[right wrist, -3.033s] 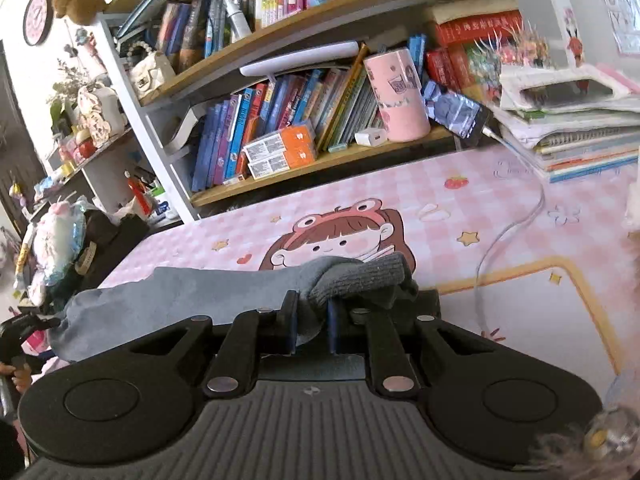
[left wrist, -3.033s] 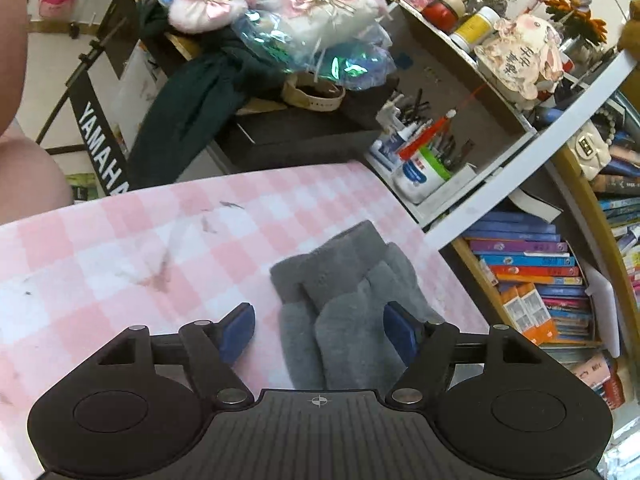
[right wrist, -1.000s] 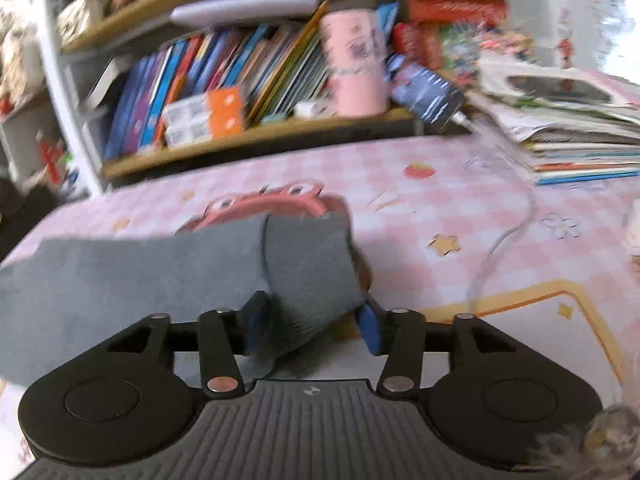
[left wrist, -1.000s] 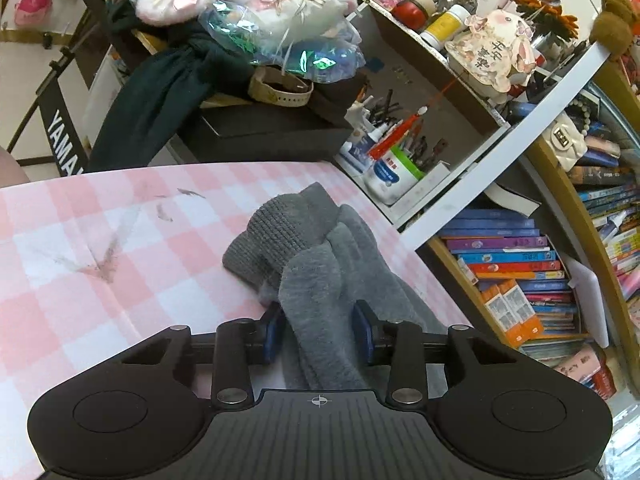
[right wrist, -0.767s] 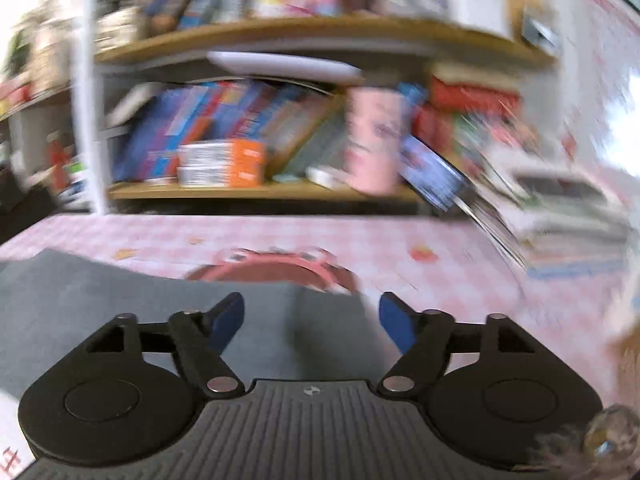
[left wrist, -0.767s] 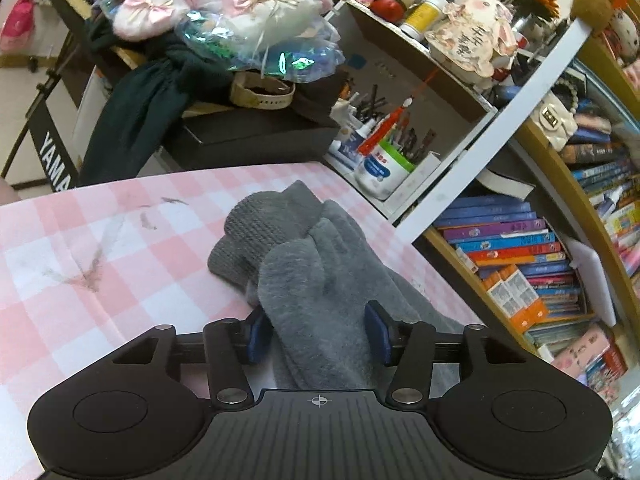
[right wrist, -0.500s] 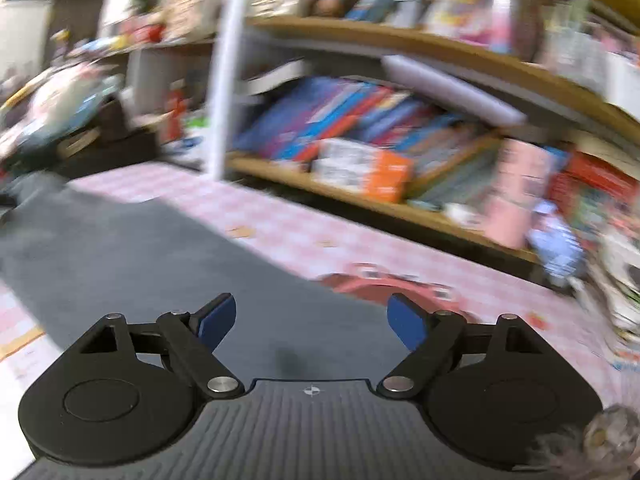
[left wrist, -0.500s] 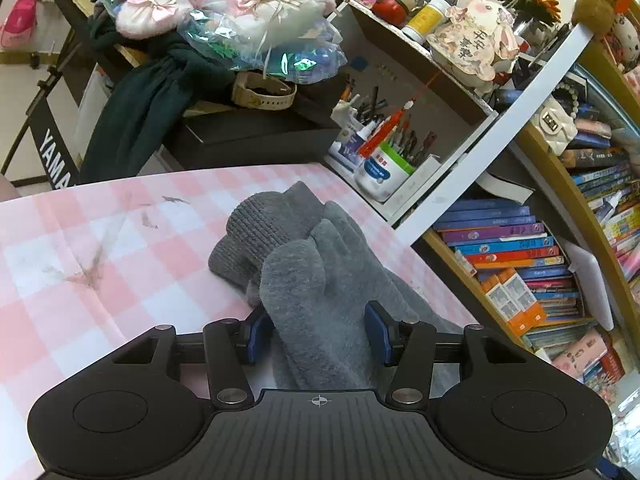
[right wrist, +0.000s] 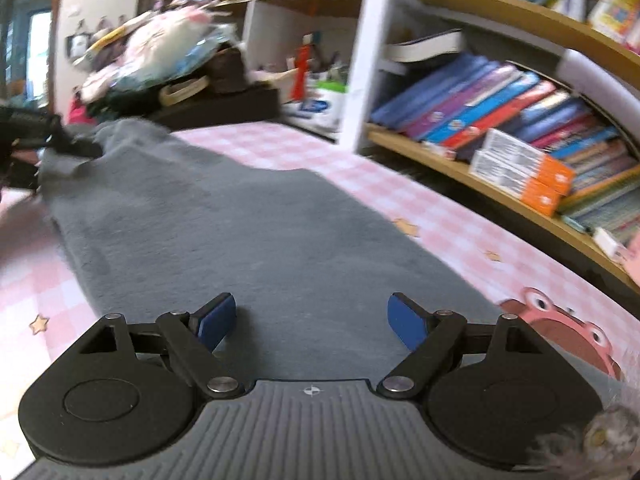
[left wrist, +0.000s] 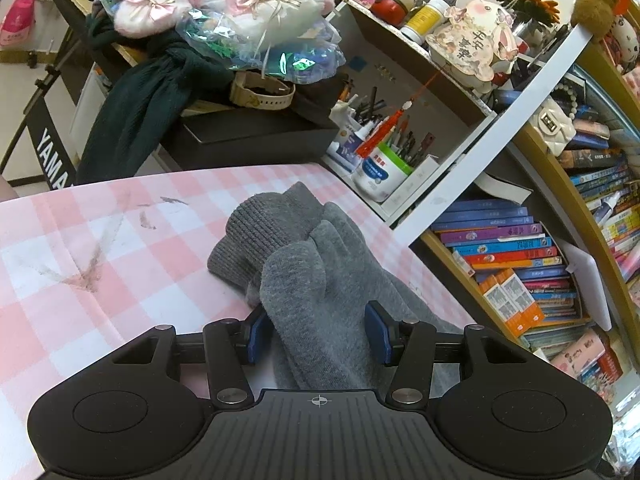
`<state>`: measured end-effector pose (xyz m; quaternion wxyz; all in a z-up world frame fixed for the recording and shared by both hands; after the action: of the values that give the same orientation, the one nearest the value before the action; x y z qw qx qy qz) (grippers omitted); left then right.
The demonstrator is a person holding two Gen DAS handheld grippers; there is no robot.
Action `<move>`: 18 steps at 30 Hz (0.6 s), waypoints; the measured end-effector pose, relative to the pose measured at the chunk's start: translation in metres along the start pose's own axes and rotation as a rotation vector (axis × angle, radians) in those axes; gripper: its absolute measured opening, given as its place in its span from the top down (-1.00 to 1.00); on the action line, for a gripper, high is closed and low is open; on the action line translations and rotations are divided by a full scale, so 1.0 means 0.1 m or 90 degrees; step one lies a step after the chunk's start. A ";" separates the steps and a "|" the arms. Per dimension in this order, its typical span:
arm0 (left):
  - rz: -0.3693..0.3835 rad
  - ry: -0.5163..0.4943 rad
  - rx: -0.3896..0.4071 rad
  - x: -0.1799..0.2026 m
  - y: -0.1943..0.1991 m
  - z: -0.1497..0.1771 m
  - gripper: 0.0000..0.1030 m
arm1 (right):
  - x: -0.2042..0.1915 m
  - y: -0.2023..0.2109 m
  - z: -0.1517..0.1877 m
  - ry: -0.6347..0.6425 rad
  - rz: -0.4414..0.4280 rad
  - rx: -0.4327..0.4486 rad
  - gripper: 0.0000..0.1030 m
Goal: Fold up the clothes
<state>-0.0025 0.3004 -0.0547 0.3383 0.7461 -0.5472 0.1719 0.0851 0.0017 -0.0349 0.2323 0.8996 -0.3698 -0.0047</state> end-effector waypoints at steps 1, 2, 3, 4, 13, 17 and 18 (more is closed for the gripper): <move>-0.001 0.000 0.000 0.00 0.00 0.00 0.03 | -0.04 -0.02 0.00 0.010 -0.006 -0.003 -0.60; -0.002 0.000 0.000 0.00 0.00 0.00 0.03 | -0.05 -0.02 -0.01 0.013 -0.009 -0.002 -0.60; -0.003 -0.001 0.000 0.01 0.00 0.00 0.03 | -0.05 -0.03 0.00 0.012 -0.011 -0.004 -0.60; -0.005 -0.004 0.000 0.01 -0.01 0.00 0.03 | -0.04 -0.03 0.00 0.010 -0.014 -0.006 -0.60; -0.044 -0.022 0.007 0.06 -0.03 0.02 0.27 | -0.04 -0.02 0.01 0.011 -0.014 -0.007 -0.62; -0.063 0.011 0.006 0.01 -0.03 0.01 0.54 | 0.03 -0.04 0.02 -0.020 -0.027 -0.017 -0.68; -0.065 0.028 0.008 -0.01 -0.02 0.00 0.60 | 0.03 -0.04 0.02 -0.027 -0.032 -0.018 -0.68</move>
<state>-0.0007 0.3008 -0.0561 0.3537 0.7711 -0.5000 0.1742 0.0901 0.0011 -0.0381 0.2371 0.9048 -0.3521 -0.0347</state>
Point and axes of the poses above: each gripper's, at about its wrist camera, not at the fingertips, and y roughly against the way its jaws point, x to its right, z to its underside, the point moved 5 cm from there along -y, roughly the way its jaws point, and after that the axes turned 7 degrees about x, right-handed, at the moved point
